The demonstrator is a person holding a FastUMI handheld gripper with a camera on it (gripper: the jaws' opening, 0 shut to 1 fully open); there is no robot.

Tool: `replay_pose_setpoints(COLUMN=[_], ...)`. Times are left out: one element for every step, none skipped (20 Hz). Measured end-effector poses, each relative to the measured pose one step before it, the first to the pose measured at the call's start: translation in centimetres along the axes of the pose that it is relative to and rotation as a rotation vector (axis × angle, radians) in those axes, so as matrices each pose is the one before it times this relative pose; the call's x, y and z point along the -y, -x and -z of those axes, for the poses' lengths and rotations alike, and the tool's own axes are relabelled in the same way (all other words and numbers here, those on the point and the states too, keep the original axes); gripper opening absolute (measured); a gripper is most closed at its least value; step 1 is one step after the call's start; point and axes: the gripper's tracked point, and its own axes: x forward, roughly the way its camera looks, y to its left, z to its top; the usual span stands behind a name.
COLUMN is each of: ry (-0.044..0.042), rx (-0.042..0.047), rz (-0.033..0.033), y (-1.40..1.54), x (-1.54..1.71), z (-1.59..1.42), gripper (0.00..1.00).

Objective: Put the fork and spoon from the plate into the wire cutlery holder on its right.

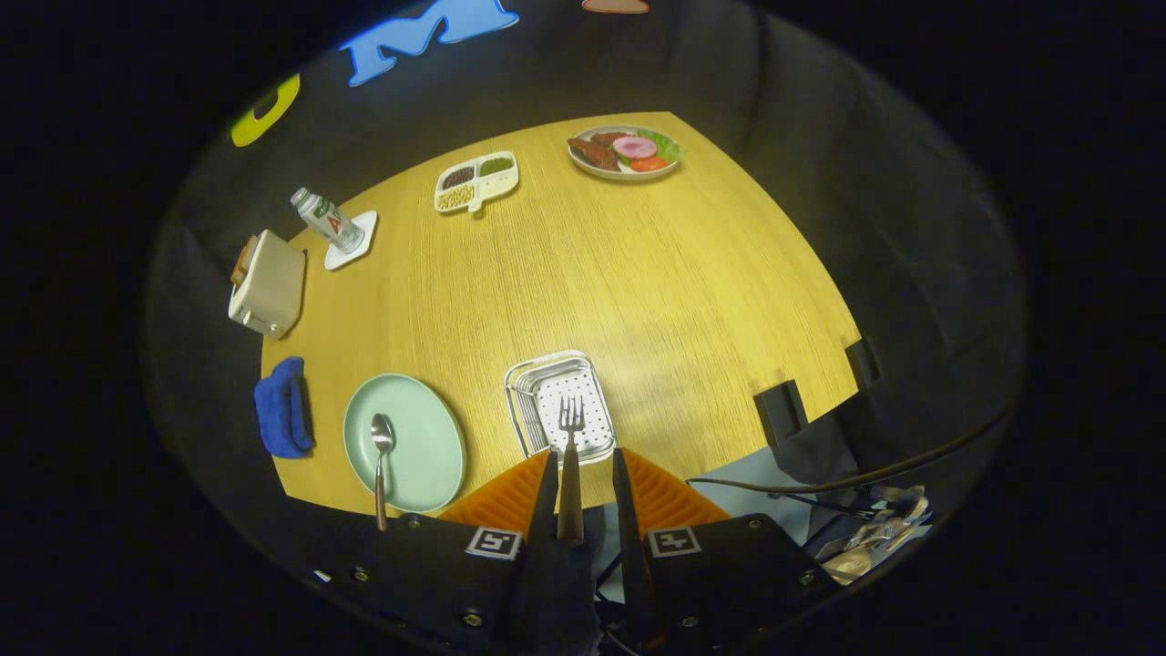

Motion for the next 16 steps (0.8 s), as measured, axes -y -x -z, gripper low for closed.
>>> replay_pose_setpoints(ry=[-0.00801, -0.01194, -0.00796, 0.00062, 0.00513, 0.0103, 0.00949, 0.00617, 0.00944, 0.0124, 0.01958, 0.01981, 0.01407, 0.00904, 0.00422, 0.00855], rx=[0.05989, 0.0709, 0.08035, 0.08064, 0.08437, 0.07597, 0.07204, 0.06371, 0.05007, 0.04822, 0.03233, 0.01885, 0.01517, 0.01363, 0.0209, 0.00332], rz=[-0.01028, -0.01639, -0.01722, -0.01618, -0.01, -0.01004, -0.01009, -0.0115, -0.01136, -0.02038, -0.01693, -0.01922, -0.02863, -0.0264, -0.02586, -0.01743], y=[0.828, 0.961, 0.972, 1.04, 0.963, 0.913, 0.733, 0.538, 0.452, 0.427, 0.23, 0.254, 0.174, -0.161, 0.022, -0.249], x=[-0.449, -0.594, -0.76, -0.61, -0.711, -0.727, -0.862, -1.033, -1.099, -1.288, -1.287, -1.217, -1.422, -1.457, -1.463, -1.212], z=[-1.232, -1.409, -1.784, -1.463, -1.858, -1.525, -1.569, -1.174, -0.954, -0.7, -0.277, 0.008, 0.062, -0.027, -0.192, 0.304], gripper=[0.36, 0.36, 0.36, 0.36, 0.36, 0.36, 0.36, 0.36, 0.36, 0.36, 0.37, 0.37, 0.37, 0.36, 0.36, 0.36])
